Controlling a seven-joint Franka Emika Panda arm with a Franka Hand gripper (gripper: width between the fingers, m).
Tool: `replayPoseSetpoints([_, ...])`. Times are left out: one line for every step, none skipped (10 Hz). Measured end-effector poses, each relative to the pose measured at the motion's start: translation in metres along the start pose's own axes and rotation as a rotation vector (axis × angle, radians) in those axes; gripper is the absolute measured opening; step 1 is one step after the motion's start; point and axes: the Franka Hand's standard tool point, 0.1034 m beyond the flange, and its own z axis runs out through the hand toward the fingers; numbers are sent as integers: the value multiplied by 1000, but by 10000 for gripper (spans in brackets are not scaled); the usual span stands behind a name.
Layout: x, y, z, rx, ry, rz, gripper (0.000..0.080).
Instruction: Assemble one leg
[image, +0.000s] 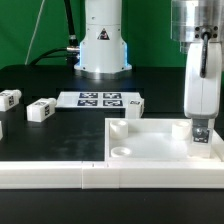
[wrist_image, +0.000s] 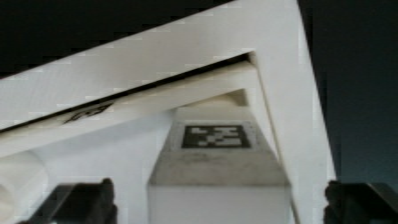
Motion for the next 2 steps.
replayPoseSetpoints([0,0,0,0,0,-1,637])
replayPoseSetpoints([0,0,0,0,0,-1,646])
